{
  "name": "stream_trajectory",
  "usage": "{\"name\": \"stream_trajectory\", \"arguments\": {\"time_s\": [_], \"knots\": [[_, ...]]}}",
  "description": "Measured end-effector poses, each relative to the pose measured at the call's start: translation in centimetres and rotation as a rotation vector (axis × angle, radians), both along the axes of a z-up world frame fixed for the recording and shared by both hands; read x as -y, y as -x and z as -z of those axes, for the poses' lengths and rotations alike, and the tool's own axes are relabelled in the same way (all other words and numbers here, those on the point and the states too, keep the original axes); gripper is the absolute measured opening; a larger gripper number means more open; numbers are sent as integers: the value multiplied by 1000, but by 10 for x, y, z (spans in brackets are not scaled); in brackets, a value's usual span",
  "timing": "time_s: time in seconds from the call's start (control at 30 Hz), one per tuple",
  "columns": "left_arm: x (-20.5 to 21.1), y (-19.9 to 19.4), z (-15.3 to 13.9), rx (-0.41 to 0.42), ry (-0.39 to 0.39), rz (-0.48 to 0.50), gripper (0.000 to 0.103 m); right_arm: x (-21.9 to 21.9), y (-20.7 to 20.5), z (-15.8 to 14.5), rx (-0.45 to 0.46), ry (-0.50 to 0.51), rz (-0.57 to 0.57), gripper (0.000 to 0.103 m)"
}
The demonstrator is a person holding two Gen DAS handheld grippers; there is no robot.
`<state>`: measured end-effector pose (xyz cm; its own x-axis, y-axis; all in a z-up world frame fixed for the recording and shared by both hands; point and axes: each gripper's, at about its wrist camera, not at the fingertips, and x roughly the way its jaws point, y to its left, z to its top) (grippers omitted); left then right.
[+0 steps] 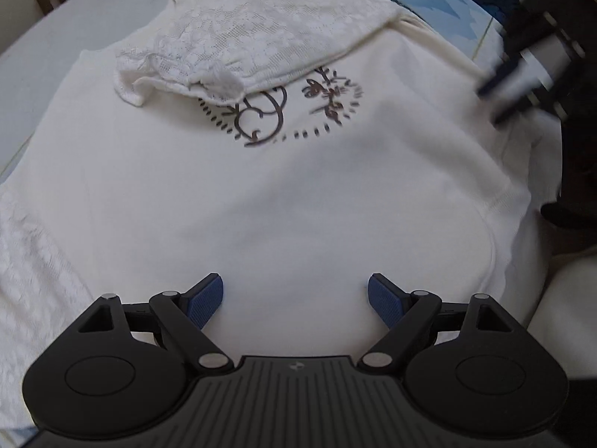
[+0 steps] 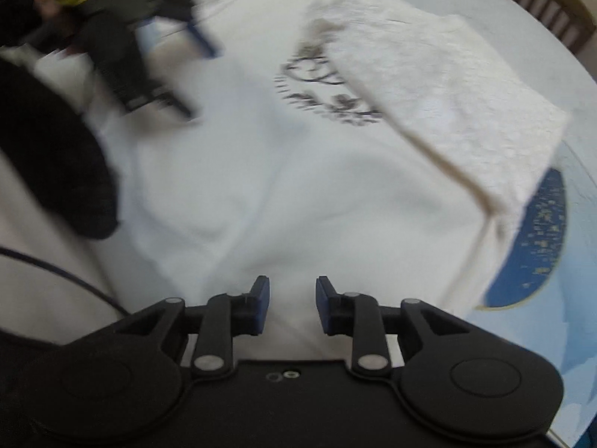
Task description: Fold clothes
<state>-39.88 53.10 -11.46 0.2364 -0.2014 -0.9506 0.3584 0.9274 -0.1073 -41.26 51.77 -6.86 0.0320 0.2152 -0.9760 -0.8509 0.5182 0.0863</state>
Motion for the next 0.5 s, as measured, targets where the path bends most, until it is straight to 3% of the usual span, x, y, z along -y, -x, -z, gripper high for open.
{"name": "stream_trajectory", "arguments": {"time_s": [0.13,0.37,0.5], "knots": [[-3,20,0,-29,0,-67,85,-15,-28,4,41,-13,-2,103],[-4,36,-1,-38,-12,-187,86,-30,-55,35,-40,9,-79,103],[-3,40,0,-44,-27,-228,87,-20,-34,40,-13,35,-205,103]]}}
